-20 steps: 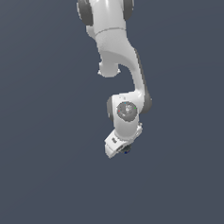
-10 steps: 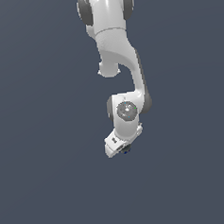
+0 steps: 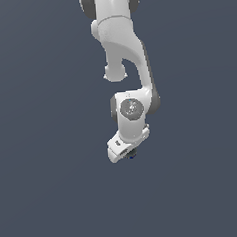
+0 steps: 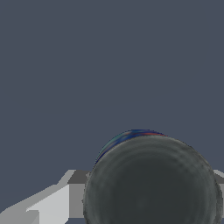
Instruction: Pick up the object and move it to a goal position.
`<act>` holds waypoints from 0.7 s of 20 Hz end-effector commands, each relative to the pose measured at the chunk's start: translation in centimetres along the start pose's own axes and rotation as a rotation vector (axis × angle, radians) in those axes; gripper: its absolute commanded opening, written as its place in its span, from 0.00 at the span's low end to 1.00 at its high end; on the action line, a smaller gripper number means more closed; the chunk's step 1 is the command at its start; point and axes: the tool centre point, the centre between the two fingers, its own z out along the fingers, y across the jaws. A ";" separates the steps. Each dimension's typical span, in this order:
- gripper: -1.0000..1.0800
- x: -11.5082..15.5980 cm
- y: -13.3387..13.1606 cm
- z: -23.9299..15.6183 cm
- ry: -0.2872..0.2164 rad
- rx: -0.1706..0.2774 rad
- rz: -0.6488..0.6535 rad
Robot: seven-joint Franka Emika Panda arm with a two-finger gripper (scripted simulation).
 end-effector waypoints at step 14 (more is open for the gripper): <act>0.00 -3.9 2.3 -16.0 0.002 -0.001 -0.001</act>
